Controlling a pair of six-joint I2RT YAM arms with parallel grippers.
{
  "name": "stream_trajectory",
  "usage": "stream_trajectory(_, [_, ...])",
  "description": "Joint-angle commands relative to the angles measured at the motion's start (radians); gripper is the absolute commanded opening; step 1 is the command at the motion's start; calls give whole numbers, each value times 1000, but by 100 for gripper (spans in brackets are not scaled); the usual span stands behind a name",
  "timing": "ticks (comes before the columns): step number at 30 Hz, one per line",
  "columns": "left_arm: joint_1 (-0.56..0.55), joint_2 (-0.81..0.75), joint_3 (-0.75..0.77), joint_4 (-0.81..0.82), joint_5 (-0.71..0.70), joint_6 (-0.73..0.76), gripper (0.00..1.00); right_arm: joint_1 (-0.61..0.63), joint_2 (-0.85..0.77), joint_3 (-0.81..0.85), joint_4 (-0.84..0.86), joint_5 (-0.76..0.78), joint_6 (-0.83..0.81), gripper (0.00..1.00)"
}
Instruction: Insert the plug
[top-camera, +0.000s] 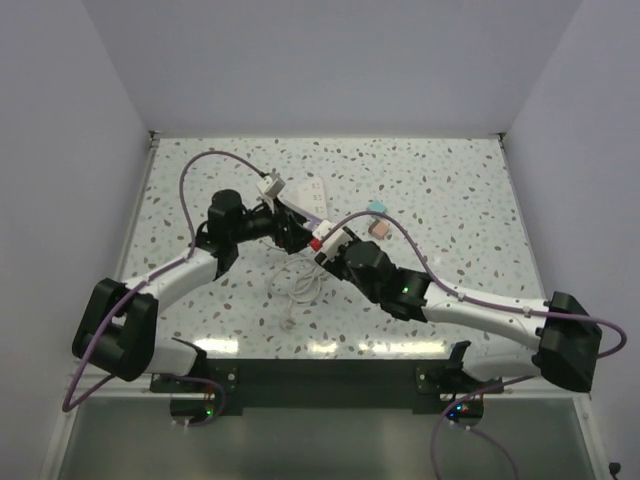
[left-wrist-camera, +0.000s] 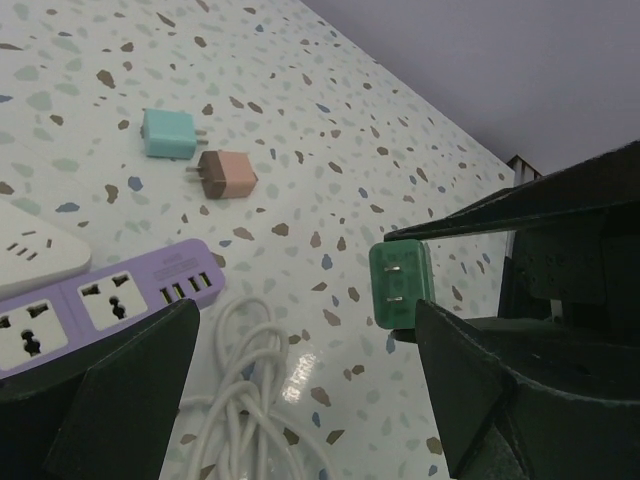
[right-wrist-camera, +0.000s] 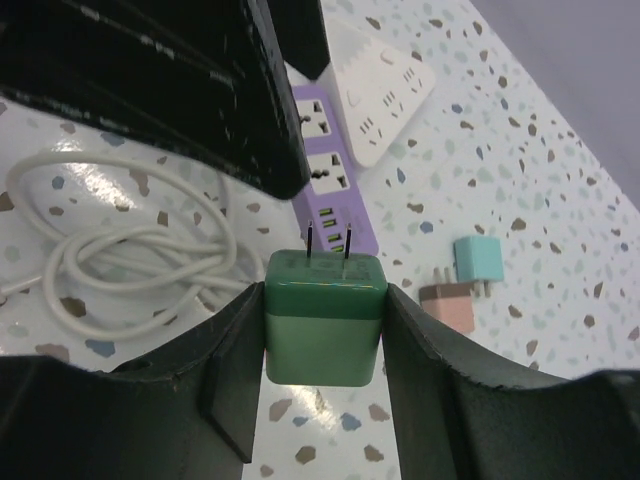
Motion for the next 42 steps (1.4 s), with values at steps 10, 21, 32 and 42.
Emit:
stream_trajectory(10, [-34,22,25,35,87,17,94,-47,115,106,166,-184,-193,35])
stream_trajectory(21, [-60,68,51,9,124,53,87,-52,93,109,180,-165,-234,35])
stream_trajectory(32, [-107,113,76,28,190,59,50,-52,89,102,249,-139,-290,36])
stream_trajectory(42, [-120,141,78,75,224,28,5,-53,43,62,344,-64,-340,47])
